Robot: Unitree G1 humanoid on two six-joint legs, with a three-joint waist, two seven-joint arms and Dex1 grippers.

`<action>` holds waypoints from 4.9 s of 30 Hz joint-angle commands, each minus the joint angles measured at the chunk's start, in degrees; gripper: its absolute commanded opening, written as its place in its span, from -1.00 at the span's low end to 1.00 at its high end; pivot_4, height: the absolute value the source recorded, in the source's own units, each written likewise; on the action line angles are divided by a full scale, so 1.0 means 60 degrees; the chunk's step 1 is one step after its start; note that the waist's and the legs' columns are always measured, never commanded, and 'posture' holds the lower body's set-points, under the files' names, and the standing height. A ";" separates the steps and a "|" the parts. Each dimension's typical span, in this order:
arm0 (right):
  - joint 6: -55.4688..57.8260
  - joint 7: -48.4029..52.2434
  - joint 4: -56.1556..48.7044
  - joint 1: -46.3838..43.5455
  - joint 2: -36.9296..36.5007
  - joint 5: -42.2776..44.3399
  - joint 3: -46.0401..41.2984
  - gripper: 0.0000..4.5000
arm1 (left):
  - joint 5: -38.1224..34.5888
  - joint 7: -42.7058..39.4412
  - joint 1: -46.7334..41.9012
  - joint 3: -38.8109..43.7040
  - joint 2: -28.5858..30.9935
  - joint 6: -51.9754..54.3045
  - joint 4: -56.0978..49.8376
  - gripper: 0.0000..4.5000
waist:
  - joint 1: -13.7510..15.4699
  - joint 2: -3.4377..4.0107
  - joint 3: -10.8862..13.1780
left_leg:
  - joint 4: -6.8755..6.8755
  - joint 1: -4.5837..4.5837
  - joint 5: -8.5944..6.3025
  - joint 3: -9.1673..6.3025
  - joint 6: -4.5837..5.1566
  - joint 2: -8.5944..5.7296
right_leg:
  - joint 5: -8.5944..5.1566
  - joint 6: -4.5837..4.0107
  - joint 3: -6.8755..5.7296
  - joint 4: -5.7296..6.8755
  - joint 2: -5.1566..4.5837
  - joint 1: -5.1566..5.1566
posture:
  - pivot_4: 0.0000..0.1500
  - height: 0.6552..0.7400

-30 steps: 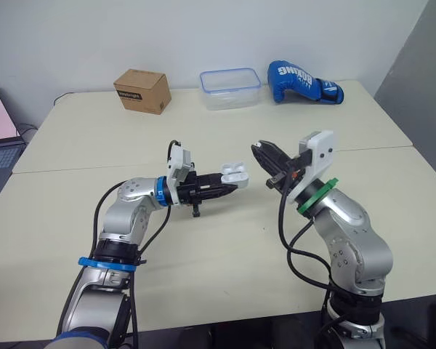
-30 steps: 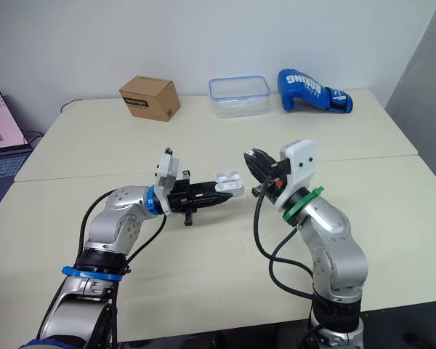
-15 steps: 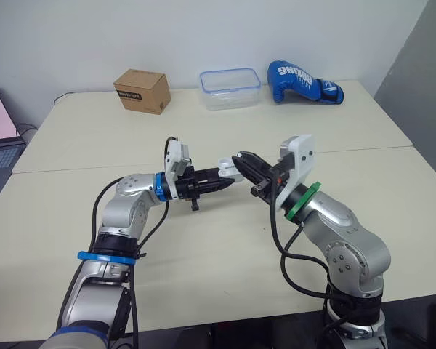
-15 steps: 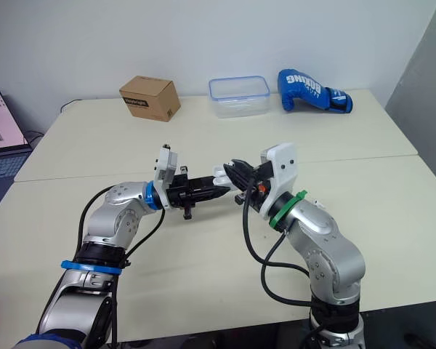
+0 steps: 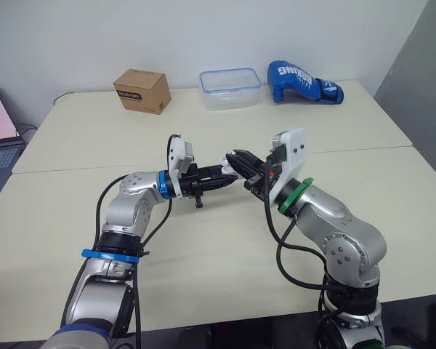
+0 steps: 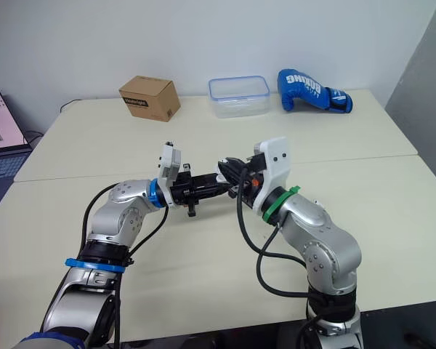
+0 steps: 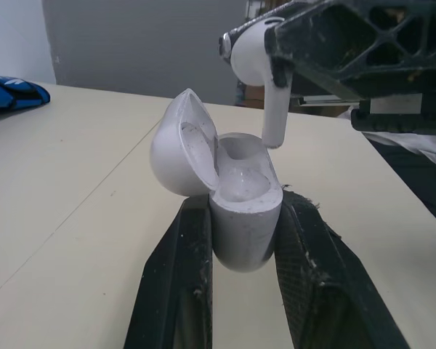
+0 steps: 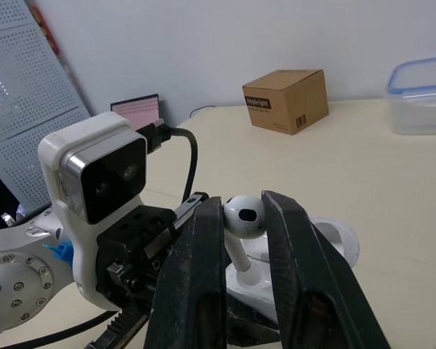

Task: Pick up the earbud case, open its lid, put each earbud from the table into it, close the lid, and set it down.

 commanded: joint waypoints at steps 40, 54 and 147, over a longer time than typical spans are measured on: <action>-0.0839 -0.0772 -0.0125 -0.0301 -0.0794 -0.0785 0.1290 0.05 | -0.0349 0.0566 -0.0290 0.0301 -0.0211 0.0495 -0.0905 -0.63 | -0.0007 0.0000 0.0000 | -0.0001 -0.0001 0.0000 0.0001 0.0000 0.0000 | 0.0000 0.0000 0.0000 -0.0003 0.0001 0.0000 | 1.00 0.78; -0.0147 0.2014 -0.1194 -0.0930 -0.3608 0.2130 -0.0838 0.05 | -0.0330 0.0329 -0.0117 0.0326 -0.0031 0.0276 -0.0797 -0.63 | 0.0010 -0.0001 0.0001 | -0.0003 -0.0001 0.0000 0.0003 0.0001 0.0002 | 0.0000 0.0000 -0.0001 -0.0008 0.0003 0.0005 | 1.00 0.78; -0.6600 1.1658 0.6277 -0.2740 -0.9155 -0.6177 0.4815 -0.83 | -0.0783 0.0161 0.0960 0.0383 0.0363 0.0888 -0.2430 -0.63 | 0.0037 -0.0005 0.0014 | 0.0003 -0.0011 0.0000 0.0033 0.0001 0.0002 | 0.0000 0.0003 0.0001 -0.0028 -0.0010 0.0003 | 1.00 0.78</action>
